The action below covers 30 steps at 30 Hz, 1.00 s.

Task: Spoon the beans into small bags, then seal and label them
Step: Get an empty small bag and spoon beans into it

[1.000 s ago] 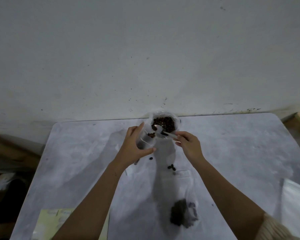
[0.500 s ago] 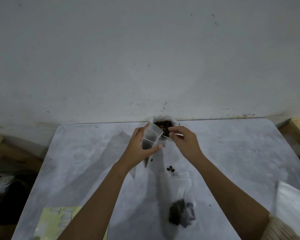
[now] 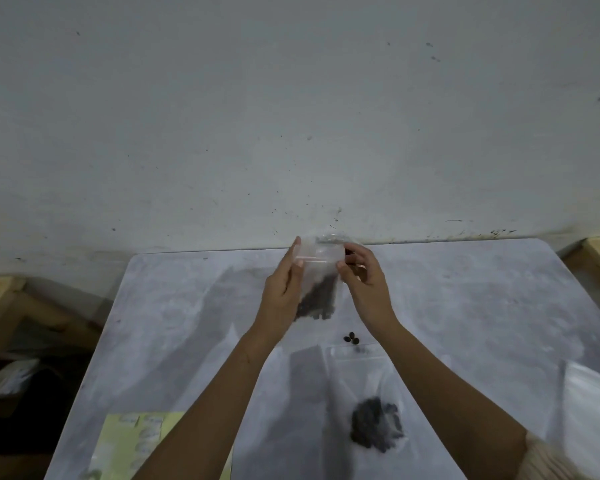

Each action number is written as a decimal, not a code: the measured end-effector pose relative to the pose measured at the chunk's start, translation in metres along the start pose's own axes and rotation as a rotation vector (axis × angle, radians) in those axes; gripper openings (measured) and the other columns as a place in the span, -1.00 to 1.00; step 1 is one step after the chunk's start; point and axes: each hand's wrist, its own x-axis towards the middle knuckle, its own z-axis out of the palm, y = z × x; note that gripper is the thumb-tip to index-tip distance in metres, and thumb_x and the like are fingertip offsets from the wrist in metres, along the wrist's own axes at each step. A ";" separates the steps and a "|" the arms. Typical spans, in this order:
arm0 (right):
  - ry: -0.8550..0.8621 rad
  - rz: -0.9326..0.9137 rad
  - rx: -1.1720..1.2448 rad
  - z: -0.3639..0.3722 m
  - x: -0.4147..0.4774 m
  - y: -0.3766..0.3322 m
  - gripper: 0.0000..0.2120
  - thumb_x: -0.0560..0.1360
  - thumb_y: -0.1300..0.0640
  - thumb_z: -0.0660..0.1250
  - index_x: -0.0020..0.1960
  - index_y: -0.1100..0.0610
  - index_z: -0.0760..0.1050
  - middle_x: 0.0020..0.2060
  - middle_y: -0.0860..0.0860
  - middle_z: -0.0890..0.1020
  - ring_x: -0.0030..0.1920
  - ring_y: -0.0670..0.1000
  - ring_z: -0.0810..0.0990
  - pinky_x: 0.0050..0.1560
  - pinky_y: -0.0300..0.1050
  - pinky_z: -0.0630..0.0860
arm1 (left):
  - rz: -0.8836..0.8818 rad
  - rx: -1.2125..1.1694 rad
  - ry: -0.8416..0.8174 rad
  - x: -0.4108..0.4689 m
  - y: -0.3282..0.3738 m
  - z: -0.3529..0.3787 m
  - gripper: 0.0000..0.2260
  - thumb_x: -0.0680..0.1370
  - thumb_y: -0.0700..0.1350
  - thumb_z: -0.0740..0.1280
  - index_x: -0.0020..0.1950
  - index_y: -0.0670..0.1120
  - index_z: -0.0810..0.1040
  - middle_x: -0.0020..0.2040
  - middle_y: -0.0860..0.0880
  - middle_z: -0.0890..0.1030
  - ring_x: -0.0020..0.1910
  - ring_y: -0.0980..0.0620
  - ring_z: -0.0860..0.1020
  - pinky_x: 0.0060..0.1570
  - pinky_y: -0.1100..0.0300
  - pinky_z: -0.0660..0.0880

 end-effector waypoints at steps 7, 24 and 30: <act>0.005 -0.082 0.005 0.005 -0.002 -0.008 -0.77 0.48 0.23 0.37 0.11 0.06 0.52 -0.21 -0.10 0.57 -0.19 -0.12 0.54 -0.14 -0.31 0.49 | -0.023 -0.179 0.316 0.003 -0.001 -0.011 -0.73 0.54 -0.20 0.34 0.23 -0.11 0.54 0.11 -0.09 0.63 0.12 0.01 0.60 0.19 0.02 0.51; -0.040 -0.025 -0.045 0.019 -0.011 -0.012 -0.74 0.37 0.28 0.47 0.03 0.12 0.55 0.05 0.03 0.58 0.13 0.05 0.53 -0.03 -0.13 0.60 | 0.029 -0.132 0.211 0.000 0.001 -0.022 -0.87 0.50 -0.31 0.36 0.03 -0.18 0.60 -0.17 -0.01 0.65 -0.15 0.09 0.65 -0.05 0.27 0.57; 0.006 -0.039 -0.135 0.014 -0.016 -0.013 -0.79 0.36 0.24 0.49 -0.10 0.02 0.54 -0.09 -0.06 0.62 0.05 0.04 0.57 0.04 0.15 0.57 | 0.051 -0.046 0.081 -0.004 0.001 -0.020 -0.82 0.47 -0.26 0.41 -0.08 0.02 0.54 -0.12 0.00 0.63 -0.10 0.04 0.63 -0.01 0.21 0.57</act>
